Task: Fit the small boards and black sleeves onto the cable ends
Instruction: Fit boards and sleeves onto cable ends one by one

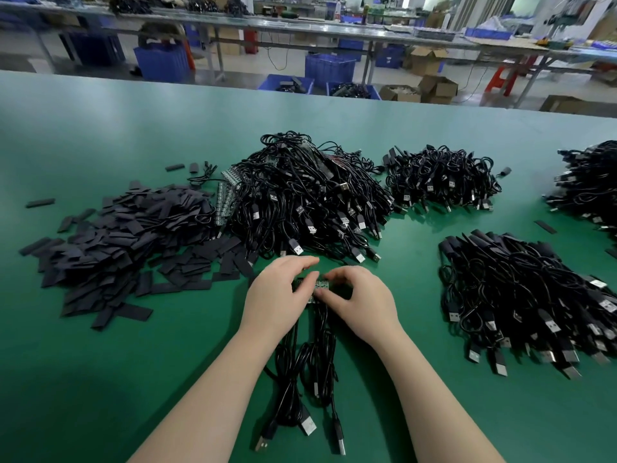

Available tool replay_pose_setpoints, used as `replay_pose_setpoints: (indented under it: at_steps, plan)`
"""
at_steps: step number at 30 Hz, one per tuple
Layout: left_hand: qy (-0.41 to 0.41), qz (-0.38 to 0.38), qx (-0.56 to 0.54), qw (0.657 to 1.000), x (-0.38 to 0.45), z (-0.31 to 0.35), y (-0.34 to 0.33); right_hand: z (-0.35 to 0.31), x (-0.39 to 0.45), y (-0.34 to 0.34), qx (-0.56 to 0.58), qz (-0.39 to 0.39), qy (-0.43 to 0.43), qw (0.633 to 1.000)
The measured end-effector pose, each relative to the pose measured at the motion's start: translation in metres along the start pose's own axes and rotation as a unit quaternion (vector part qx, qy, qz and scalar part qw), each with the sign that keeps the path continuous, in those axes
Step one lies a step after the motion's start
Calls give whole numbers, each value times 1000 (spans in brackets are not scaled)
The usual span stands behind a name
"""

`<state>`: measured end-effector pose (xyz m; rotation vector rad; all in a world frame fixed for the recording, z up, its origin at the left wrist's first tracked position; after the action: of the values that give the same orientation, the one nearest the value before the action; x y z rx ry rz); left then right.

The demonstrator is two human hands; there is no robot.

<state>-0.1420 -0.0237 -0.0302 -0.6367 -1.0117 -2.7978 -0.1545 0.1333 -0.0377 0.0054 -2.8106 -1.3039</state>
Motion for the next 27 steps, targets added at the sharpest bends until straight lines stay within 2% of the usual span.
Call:
replay_pose_setpoints:
  at_steps: [5,11,17,27]
  plan:
    - [14,-29,-68,997,0,0,-2,5,-9,8,214,30,-22,976]
    - [6,-21,-185,982,-1,15,-2,3,-12,17,340,66,-10,938]
    - [53,32,-253,965,-2,14,0,0,-13,19,356,57,-11,933]
    - [89,9,-288,953,0,11,-7,-2,-13,20,365,65,1,929]
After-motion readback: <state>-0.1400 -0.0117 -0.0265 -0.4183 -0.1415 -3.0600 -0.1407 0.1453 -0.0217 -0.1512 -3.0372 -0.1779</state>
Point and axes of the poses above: each hand's wrist, its own x-axis towards the middle knuckle, its own y-axis out of the back of the hand, z = x × y, the point moved 5 cm from there along x, towards the middle knuckle, and after that the axes turned 8 degrees about -y, right-handed, at the moved point
